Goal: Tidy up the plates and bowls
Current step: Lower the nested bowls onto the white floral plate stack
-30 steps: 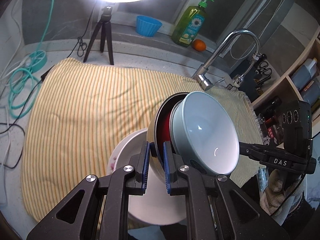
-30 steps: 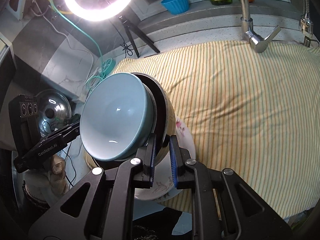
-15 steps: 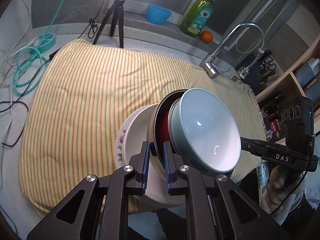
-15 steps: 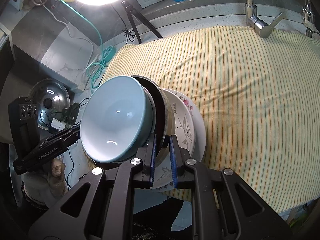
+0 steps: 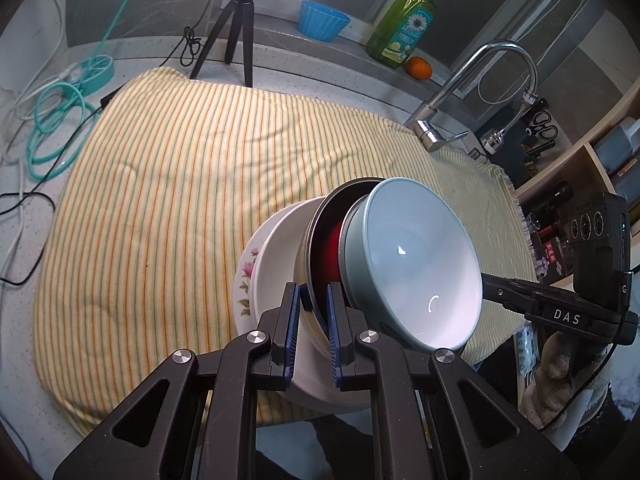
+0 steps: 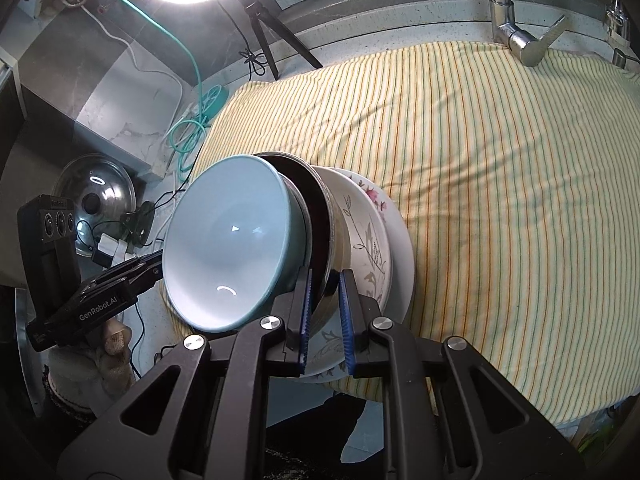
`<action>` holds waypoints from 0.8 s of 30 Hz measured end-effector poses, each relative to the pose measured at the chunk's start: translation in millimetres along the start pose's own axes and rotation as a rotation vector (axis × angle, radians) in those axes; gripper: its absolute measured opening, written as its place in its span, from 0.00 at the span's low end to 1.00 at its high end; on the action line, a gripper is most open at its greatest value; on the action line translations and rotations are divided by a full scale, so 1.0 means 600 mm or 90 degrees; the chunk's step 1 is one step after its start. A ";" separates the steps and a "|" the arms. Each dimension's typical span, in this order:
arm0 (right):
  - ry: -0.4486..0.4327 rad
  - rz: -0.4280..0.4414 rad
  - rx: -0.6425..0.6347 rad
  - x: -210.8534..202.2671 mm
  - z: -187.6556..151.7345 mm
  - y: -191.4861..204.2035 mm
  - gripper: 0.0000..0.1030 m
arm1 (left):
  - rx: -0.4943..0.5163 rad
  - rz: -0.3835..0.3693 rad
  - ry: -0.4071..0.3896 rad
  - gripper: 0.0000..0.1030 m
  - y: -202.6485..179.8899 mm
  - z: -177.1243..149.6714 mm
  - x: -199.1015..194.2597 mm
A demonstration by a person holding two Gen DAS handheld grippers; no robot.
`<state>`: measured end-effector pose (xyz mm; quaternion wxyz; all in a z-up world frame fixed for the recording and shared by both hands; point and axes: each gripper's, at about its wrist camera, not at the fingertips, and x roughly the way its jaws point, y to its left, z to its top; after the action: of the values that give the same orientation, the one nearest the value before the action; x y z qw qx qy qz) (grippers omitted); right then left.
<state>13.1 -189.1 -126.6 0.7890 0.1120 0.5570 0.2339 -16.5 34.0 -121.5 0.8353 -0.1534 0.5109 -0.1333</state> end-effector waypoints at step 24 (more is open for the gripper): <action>-0.014 -0.009 -0.018 -0.013 -0.003 0.004 0.22 | 0.003 0.020 -0.007 0.25 0.010 -0.008 -0.011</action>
<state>8.4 -191.4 -119.7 0.7983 0.0993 0.5457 0.2346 -23.2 41.6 -120.3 0.8406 -0.1443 0.5080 -0.1204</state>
